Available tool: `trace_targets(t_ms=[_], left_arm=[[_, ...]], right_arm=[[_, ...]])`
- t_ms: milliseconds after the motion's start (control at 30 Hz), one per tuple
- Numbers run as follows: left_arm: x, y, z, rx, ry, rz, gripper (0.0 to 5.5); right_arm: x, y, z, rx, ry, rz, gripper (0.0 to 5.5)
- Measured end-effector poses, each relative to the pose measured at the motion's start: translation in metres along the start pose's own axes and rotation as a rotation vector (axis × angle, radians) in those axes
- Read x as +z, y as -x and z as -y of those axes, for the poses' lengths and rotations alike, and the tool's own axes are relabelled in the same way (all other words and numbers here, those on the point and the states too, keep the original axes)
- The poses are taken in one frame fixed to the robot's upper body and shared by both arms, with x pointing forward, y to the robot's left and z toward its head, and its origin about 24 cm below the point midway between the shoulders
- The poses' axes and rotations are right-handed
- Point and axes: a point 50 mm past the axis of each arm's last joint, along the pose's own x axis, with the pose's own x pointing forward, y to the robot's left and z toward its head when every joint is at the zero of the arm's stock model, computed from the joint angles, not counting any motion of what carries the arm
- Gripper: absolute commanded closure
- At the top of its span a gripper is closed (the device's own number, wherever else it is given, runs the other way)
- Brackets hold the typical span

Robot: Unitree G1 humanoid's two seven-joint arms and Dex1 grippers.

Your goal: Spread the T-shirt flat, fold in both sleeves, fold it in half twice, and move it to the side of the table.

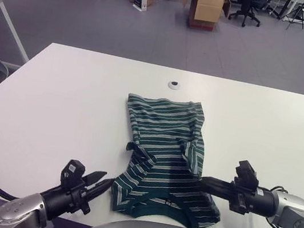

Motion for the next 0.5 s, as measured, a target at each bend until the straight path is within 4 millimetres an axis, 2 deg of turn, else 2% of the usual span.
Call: trace_targets(t_ms=[167,333,367,500], left_arm=[[-0.003,-0.006,0.005,-0.024,0.049,0.005,2.01],[-0.008,-0.008,0.004,-0.013,0.084,-0.017,1.16],[-0.009,-0.009,0.005,-0.019,0.098,-0.020,1.12],[-0.007,-0.015,0.010,-0.050,0.171,0.038,1.78]], right_arm=[[-0.004,0.004,0.015,-0.119,0.023,-0.033,3.48],[-0.005,0.003,0.022,-0.158,0.034,-0.012,2.53],[-0.004,0.003,0.023,-0.159,0.039,-0.010,2.47],[0.001,0.003,0.026,-0.171,0.057,0.003,2.43]])
